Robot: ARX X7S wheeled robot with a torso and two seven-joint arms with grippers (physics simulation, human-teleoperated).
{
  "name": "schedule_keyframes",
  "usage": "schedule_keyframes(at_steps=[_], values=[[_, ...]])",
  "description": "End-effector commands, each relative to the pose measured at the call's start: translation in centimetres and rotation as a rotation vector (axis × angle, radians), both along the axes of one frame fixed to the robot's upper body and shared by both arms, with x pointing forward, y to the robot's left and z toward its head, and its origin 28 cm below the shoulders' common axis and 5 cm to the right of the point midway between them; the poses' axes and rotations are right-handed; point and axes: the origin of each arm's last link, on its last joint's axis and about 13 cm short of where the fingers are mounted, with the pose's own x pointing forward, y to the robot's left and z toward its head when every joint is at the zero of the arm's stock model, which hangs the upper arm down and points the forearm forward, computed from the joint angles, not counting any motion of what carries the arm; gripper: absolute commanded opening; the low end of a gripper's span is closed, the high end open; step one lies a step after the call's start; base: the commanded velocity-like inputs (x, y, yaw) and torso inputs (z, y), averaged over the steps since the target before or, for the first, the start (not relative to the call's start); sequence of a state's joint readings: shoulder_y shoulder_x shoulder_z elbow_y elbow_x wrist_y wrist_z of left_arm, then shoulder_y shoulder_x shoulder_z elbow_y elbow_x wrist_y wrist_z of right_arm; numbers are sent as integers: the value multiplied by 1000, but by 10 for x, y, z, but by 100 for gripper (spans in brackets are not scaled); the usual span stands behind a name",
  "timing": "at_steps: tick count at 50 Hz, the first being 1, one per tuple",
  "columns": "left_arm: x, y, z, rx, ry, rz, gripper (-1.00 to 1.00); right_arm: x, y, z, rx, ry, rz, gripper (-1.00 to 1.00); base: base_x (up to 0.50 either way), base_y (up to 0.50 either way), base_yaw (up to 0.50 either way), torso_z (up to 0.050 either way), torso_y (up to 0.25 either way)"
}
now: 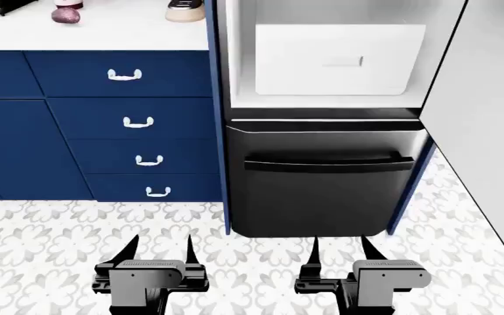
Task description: Close the fridge door
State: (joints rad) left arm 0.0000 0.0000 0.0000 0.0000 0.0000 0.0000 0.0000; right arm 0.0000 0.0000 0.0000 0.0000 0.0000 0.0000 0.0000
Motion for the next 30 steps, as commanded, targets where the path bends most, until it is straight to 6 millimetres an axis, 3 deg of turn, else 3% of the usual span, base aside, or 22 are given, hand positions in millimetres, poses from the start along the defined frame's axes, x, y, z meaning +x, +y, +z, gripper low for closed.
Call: schedule_keyframes(at_steps=[1,23,30], values=[[0,0,0,-1,0,0,100,0,0,0,0,3,1,100,0,0,0,0,0],[-1,0,5,-12,-33,-6,100,-1,1,-3,9,17,18,100,-8,0,0,0,0],[0,1,4,-8,-35,-5,100,0,2,-4,1,42,9,100,-335,0,0,0,0]])
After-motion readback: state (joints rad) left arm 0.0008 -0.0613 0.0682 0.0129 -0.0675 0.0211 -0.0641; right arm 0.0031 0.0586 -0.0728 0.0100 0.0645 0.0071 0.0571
